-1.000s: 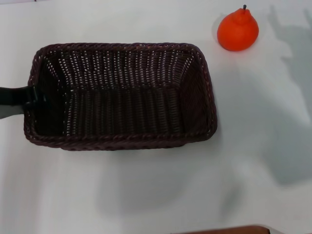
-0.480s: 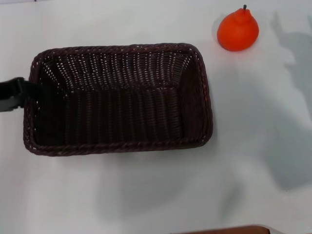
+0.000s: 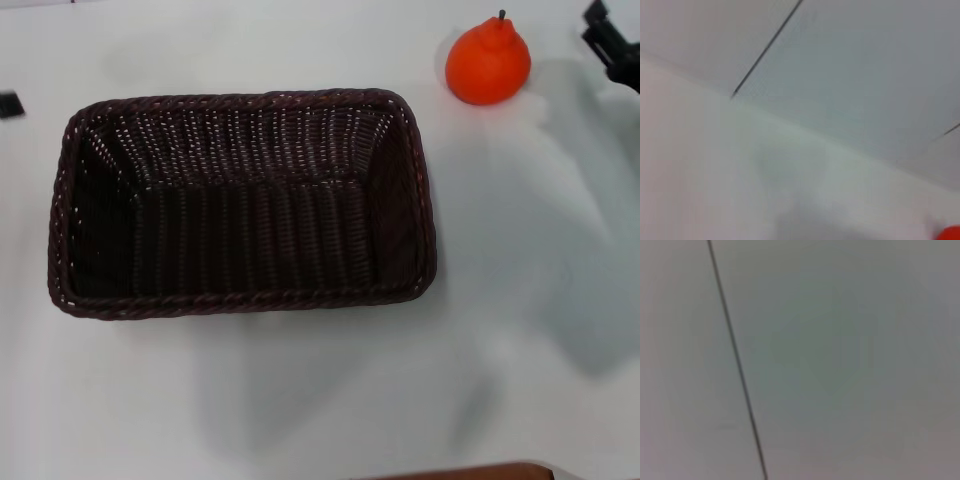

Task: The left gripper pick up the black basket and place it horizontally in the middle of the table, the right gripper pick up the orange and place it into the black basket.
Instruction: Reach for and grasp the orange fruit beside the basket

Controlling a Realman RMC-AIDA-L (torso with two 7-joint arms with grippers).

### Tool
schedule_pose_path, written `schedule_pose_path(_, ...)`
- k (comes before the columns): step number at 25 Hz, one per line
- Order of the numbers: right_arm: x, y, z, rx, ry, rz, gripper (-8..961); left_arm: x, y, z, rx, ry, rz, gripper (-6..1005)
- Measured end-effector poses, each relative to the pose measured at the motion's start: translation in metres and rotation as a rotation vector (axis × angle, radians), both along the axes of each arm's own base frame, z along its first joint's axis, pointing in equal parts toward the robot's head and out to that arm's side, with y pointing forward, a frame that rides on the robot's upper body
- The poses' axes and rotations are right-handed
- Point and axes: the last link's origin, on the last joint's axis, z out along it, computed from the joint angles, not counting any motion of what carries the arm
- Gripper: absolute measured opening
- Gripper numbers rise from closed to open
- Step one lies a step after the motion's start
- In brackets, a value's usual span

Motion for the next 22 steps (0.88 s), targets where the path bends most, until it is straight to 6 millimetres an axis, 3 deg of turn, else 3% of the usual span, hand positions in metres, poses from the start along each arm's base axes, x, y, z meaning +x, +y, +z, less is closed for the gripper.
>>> schedule_pose_path(6, -0.021, 0.031, -0.018, -0.123, -0.032, -0.001, 900, -0.002, -0.003, -0.004, 0.163, -0.144, -0.289, 794)
schedule_pose_path(11, -0.032, 0.041, -0.035, -0.199, -0.053, -0.016, 896, -0.008, -0.012, -0.006, 0.310, -0.235, -0.450, 793)
schedule_pose_path(22, -0.022, 0.047, -0.041, -0.242, -0.064, -0.120, 886, -0.026, -0.029, -0.020, 0.565, -0.230, -0.623, 792)
